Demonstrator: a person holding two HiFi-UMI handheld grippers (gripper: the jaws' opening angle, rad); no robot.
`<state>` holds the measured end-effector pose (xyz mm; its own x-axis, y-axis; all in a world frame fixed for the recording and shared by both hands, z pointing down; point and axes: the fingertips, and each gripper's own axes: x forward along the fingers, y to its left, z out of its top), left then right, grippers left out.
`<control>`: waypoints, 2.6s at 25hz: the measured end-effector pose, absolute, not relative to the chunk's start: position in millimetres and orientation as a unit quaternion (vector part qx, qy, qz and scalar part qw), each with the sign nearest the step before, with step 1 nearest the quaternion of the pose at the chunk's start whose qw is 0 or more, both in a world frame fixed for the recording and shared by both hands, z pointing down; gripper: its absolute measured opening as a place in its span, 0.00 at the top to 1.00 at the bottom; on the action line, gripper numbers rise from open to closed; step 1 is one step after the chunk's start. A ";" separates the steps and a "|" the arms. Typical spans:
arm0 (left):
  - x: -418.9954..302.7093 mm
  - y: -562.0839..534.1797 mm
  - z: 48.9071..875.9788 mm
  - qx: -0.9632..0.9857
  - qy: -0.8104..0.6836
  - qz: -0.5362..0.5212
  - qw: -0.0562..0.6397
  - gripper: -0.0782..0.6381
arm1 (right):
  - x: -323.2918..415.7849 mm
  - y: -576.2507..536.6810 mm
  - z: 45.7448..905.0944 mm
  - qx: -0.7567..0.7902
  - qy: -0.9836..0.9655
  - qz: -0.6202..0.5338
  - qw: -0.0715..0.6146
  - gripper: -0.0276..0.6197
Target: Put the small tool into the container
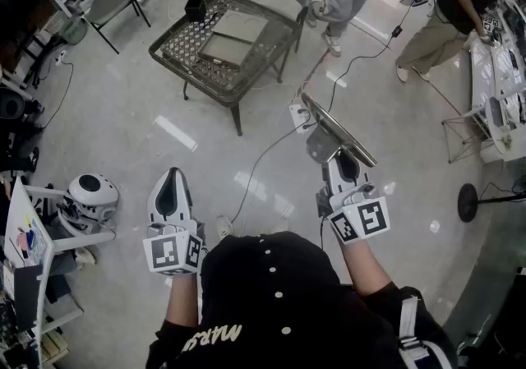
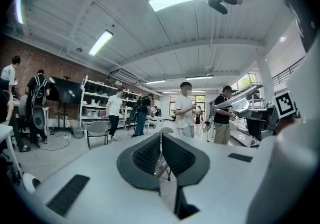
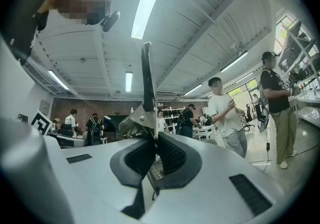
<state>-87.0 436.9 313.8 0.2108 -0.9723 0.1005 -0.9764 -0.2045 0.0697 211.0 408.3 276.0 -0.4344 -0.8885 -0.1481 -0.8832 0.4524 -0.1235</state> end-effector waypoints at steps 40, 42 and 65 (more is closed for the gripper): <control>-45.6 329.8 320.6 0.788 -0.612 0.019 0.067 0.84 | 228.2 311.9 285.2 -0.509 0.858 0.002 0.064 0.93; -54.8 311.6 320.4 0.787 -0.613 0.020 0.070 0.84 | 221.8 292.5 284.0 -0.510 0.858 0.002 0.064 0.93; -156.0 167.3 321.7 0.806 -0.587 0.011 0.077 0.84 | 125.8 148.5 281.3 -0.540 0.839 -0.007 0.069 0.93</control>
<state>-156.0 167.3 321.7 0.3116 -0.9440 0.1083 -0.9474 -0.3000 0.1113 125.8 148.5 281.3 -0.4083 -0.9064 -0.1084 -0.9045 0.4177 -0.0861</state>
